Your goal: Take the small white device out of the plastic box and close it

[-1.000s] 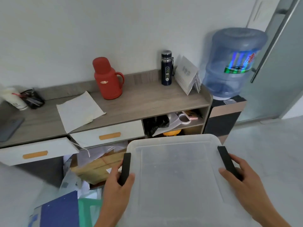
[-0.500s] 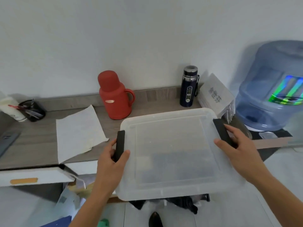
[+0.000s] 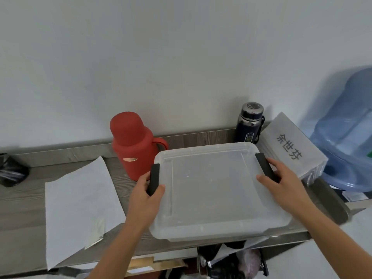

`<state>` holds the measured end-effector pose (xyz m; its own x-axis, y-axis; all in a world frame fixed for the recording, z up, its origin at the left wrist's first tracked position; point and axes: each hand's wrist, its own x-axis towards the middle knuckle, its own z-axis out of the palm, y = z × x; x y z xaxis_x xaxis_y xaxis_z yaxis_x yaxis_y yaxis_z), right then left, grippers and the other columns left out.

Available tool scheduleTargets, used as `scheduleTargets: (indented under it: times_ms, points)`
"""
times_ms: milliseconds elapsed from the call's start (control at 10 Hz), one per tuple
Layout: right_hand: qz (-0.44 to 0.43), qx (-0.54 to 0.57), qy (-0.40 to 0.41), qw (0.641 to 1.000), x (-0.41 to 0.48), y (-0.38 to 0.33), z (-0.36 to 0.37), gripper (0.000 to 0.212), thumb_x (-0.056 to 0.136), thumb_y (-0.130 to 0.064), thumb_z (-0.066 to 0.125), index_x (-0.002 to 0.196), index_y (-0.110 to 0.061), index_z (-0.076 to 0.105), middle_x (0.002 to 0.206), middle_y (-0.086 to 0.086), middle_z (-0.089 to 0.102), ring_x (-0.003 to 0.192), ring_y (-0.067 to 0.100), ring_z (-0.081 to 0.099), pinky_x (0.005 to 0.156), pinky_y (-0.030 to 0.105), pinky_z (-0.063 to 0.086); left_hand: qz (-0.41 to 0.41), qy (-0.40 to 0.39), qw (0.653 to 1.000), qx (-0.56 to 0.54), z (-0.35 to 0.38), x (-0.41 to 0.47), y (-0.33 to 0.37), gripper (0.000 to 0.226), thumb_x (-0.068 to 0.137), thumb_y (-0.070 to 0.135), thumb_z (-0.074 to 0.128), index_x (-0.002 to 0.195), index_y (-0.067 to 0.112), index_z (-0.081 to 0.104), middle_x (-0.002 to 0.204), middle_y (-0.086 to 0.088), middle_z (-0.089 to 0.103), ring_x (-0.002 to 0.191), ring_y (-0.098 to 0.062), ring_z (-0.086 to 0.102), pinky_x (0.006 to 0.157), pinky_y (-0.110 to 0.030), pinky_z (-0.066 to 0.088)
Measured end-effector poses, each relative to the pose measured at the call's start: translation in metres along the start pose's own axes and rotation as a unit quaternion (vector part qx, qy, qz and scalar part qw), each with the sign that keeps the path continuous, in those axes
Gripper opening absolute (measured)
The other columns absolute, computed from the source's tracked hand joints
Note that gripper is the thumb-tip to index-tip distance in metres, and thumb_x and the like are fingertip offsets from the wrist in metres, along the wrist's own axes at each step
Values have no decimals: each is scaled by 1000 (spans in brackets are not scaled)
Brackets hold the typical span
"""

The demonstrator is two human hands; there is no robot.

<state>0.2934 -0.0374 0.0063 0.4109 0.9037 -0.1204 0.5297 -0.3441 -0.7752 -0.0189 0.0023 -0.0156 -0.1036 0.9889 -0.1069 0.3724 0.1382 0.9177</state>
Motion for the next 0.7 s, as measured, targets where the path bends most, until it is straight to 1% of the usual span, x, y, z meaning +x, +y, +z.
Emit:
scheduleTargets:
  times_ms: [100, 200, 300, 400, 500, 600, 700]
  points:
    - [-11, 2, -2, 1000, 14, 1, 8, 61, 86, -27, 64, 142, -25, 40, 131, 2, 56, 112, 21, 54, 92, 42, 46, -4, 9, 1000, 4, 3, 14, -3, 47, 87, 22, 60, 132, 24, 47, 116, 6, 62, 101, -12, 61, 79, -28, 50]
    - [-23, 7, -1, 1000, 22, 4, 11, 60, 88, -22, 63, 142, -25, 39, 125, -1, 53, 101, 15, 49, 87, 37, 43, -13, 15, 1000, -2, 4, 19, -2, 45, 88, 22, 60, 131, 26, 47, 114, 10, 62, 101, -9, 61, 78, -26, 49]
    - [-23, 29, -6, 999, 29, 6, 10, 59, 88, -20, 61, 142, -26, 39, 117, -5, 50, 88, 13, 49, 81, 35, 42, -26, 16, 999, -15, 7, 19, -1, 43, 88, 21, 60, 129, 26, 47, 113, 12, 61, 102, -10, 60, 80, -29, 50]
    - [-24, 47, -15, 998, 31, 8, 12, 59, 89, -18, 61, 143, -24, 38, 114, -5, 50, 83, 6, 49, 77, 33, 40, -35, 16, 999, -33, 7, 20, 0, 43, 89, 19, 60, 129, 26, 48, 112, 10, 62, 100, -10, 61, 79, -29, 50]
    - [-33, 26, -40, 998, 30, 5, 4, 61, 89, -23, 61, 144, -24, 35, 119, -4, 51, 95, 12, 50, 78, 33, 42, -49, 14, 997, -55, 7, 16, 1, 38, 90, 21, 58, 127, 26, 50, 111, 4, 64, 97, -13, 63, 73, -26, 52]
    - [-55, -67, -56, 995, 31, -1, -5, 61, 86, -34, 63, 142, -26, 38, 127, -3, 53, 102, 12, 51, 85, 38, 48, -68, 39, 993, -86, 3, 13, 0, 28, 94, 23, 52, 121, 23, 57, 102, 1, 67, 90, -11, 64, 68, -23, 50]
    - [-111, -59, -5, 992, 30, -28, -34, 50, 84, -35, 64, 132, -29, 50, 123, -1, 59, 97, 18, 58, 80, 39, 52, -82, 82, 991, -66, -9, -4, -12, 26, 95, 21, 50, 118, 13, 60, 95, -3, 69, 85, -18, 66, 66, -29, 52]
